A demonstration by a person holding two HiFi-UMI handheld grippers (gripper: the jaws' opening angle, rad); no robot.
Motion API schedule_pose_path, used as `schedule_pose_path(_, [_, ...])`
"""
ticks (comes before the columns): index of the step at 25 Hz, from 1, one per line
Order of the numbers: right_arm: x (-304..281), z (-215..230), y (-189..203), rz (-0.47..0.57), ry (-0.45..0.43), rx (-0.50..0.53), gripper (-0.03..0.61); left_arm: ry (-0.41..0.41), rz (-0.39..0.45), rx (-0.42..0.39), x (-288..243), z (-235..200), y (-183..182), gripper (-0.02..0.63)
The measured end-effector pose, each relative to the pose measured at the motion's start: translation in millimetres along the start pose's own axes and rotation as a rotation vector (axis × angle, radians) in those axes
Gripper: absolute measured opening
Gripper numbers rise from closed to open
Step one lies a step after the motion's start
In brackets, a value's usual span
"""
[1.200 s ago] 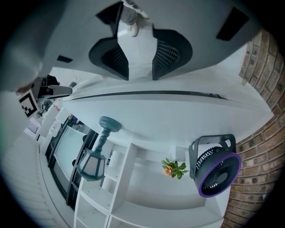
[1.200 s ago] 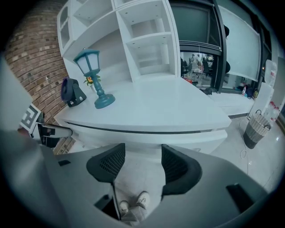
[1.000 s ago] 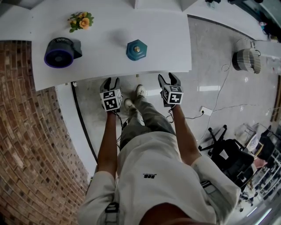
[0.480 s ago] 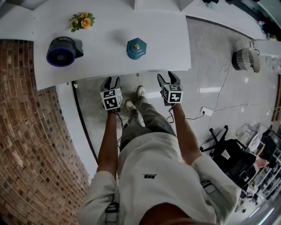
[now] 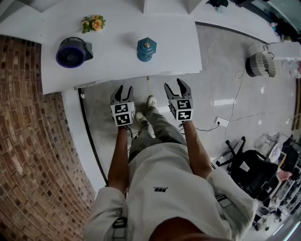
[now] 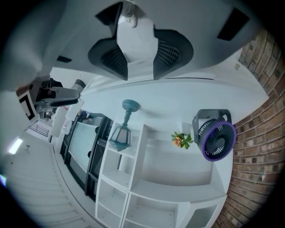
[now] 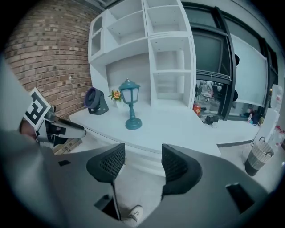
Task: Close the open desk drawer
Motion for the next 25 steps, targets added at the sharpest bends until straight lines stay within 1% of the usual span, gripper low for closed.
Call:
schedule_pose_path(4, [33,-20,-7,0.040,0.000,0.019,0.259,0.038,0.040,-0.052,33,18,6,0.193])
schedule_pose_path(8, [67,-39,-5,0.066,0.000,0.006,0.258,0.060,0.068,-0.084,65,26,22,0.193])
schedule_pose_path(12, [93,-58,0,0.081,-0.006,0.016,0.258,0.061,0.101,-0.071,94,27,30,0.193])
schedule_pose_path(15, [110,-64,2,0.095,0.004,0.024,0.258,0.060,0.126,-0.062,112,29,34,0.193])
schedule_pose_path(20, [132,-66,-4,0.120,0.032,0.019,0.256,0.068,0.161,-0.083,130,33,32,0.193])
schedule_pose_path(25, [145,-67,0,0.129,0.049,0.007,0.256,0.085,0.185,-0.103,139,38,32,0.193])
Point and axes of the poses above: the fingertips, and each gripper's own axes: x backward along the fingers, z to its right, y out of its underside, the point moved 8 cm from there along x, backward along the fingers, and after that the axes turned 12 degrees about x, right-handed, at the moved point
